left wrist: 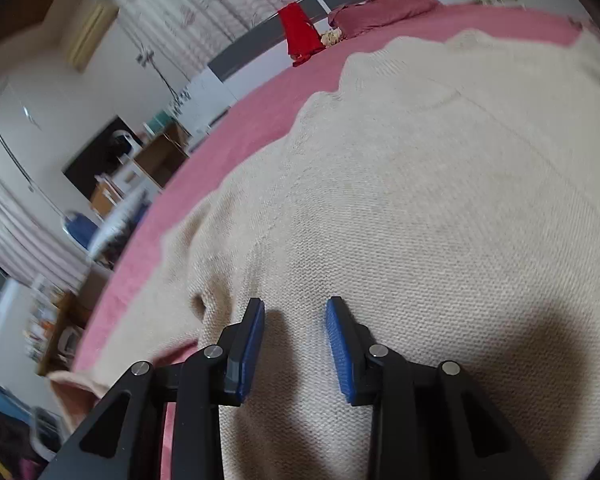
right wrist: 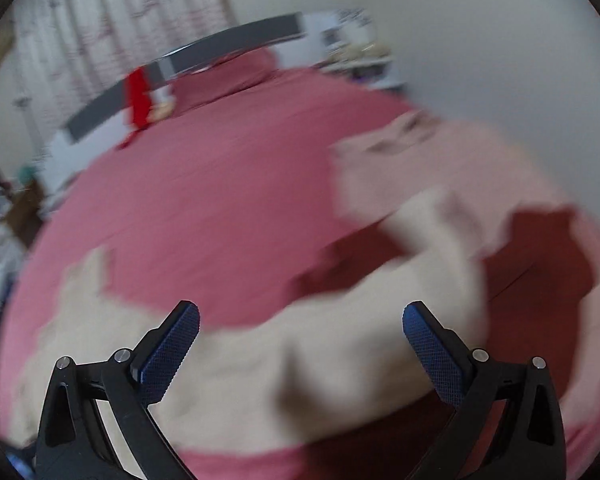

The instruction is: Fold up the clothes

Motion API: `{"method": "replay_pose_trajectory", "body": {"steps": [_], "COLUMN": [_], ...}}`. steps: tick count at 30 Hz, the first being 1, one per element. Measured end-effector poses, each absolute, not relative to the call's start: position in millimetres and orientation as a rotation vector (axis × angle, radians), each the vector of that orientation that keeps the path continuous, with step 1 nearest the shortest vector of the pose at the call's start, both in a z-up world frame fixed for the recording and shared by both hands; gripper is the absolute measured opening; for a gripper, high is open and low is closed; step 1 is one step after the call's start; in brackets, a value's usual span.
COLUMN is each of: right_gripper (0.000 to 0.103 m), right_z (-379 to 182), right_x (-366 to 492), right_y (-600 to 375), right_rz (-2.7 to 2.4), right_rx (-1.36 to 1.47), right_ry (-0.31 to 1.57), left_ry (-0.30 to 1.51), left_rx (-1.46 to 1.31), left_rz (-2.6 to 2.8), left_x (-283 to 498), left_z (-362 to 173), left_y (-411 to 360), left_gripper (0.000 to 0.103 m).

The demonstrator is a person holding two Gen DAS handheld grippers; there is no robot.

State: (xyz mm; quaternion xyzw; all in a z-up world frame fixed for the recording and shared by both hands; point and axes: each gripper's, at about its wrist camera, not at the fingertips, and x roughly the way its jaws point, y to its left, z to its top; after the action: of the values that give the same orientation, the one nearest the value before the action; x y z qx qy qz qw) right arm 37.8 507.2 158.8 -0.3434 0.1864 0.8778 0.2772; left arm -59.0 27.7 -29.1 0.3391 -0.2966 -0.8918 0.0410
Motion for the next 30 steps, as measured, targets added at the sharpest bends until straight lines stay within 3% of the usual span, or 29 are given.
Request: {"method": "replay_pose_trajectory", "body": {"steps": [2, 5, 9, 10, 11, 12, 17, 24, 28, 29, 30], "right_gripper": [0.096, 0.073, 0.068, 0.061, 0.035, 0.019, 0.015, 0.014, 0.014, 0.02, 0.053], "right_z": [163, 155, 138, 134, 129, 128, 146, 249, 315, 320, 318], "right_x": [40, 38, 28, 26, 24, 26, 56, 122, 122, 115, 109], "right_y": [542, 567, 589, 594, 599, 603, 619, 616, 583, 580, 578], "right_rz": [2.278, 2.228, 2.18, 2.167, 2.154, 2.147, 2.202, 2.378, 2.493, 2.492, 2.49], "right_rx": [-0.957, -1.045, -1.178, -1.211, -1.244, -1.257, -1.121, -0.7, -0.601, -0.624, -0.652], "right_ry": [0.431, 0.374, 0.312, 0.296, 0.28, 0.307, 0.516, 0.776, 0.716, 0.667, 0.661], "left_ry": [-0.955, -0.921, -0.878, -0.879, -0.883, -0.883, -0.869, -0.856, -0.846, -0.842, -0.837], "left_rx": [1.013, 1.034, 1.06, 1.06, 1.058, 1.058, 1.069, 1.075, 1.079, 1.079, 1.08], "left_rz": [-2.707, -2.727, -2.75, -2.75, -2.748, -2.748, -2.756, -2.761, -2.767, -2.77, -2.772], "left_x": [-55, -60, -64, -63, -63, -64, -67, -72, -73, -73, -73], "left_z": [-31, -28, -25, -24, -25, -25, -24, -23, -22, -22, -22], "left_y": [34, 28, 22, 23, 23, 23, 21, 19, 16, 14, 13], "left_gripper": [0.03, 0.03, 0.03, 0.03, 0.03, 0.03, 0.03, 0.03, 0.03, 0.03, 0.03]}}
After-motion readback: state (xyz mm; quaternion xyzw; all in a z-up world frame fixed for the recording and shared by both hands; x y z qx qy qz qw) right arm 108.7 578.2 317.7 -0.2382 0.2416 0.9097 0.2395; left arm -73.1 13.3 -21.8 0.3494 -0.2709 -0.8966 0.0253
